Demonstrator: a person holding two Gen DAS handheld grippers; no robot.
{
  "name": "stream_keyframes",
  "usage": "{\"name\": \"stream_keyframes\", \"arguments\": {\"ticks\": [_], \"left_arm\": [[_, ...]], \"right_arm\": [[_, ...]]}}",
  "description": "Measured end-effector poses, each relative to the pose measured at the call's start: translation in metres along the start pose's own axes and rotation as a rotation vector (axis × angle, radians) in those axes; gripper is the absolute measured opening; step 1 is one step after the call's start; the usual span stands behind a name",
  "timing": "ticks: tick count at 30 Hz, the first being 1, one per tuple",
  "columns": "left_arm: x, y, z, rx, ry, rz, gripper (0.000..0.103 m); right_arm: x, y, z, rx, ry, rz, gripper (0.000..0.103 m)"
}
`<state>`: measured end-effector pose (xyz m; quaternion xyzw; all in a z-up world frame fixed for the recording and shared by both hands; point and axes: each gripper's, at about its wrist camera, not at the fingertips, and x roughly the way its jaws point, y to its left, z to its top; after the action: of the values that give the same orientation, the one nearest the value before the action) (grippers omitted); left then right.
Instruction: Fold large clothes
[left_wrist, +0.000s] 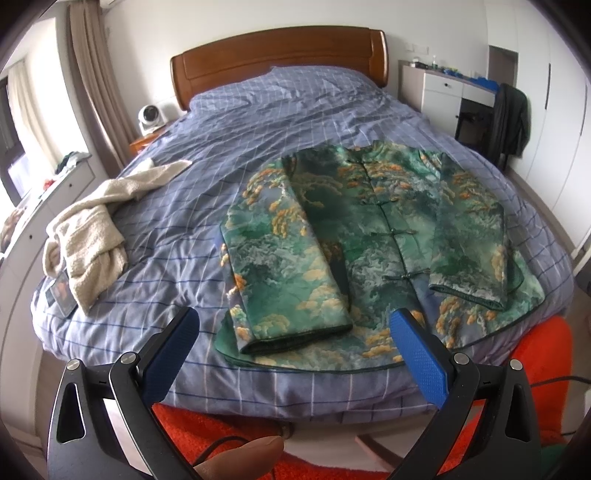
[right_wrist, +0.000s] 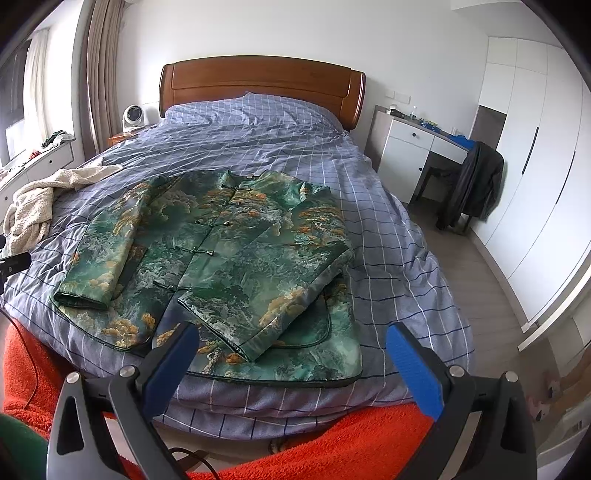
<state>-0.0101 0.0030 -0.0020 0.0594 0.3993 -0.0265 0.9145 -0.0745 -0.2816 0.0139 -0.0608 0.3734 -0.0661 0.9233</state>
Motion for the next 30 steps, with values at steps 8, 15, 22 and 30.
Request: {"name": "stream_keyframes", "arguments": {"ticks": [8,15,22,30], "left_arm": [[-0.001,0.000,-0.001,0.001,0.003,-0.001,0.103],[0.001,-0.003,-0.002,0.009,0.010,0.001,0.103],[0.006,-0.006,-0.003,0.014,0.021,0.006,0.103],[0.009,-0.007,-0.003,0.010,0.024,0.003,0.103]], "right_arm": [[0.000,0.000,-0.001,-0.001,-0.001,-0.001,0.103],[0.000,0.001,-0.002,0.001,0.005,-0.002,0.103],[0.002,-0.001,-0.003,0.004,0.008,-0.006,0.103],[0.003,-0.004,-0.002,0.009,0.009,-0.006,0.103]]}}
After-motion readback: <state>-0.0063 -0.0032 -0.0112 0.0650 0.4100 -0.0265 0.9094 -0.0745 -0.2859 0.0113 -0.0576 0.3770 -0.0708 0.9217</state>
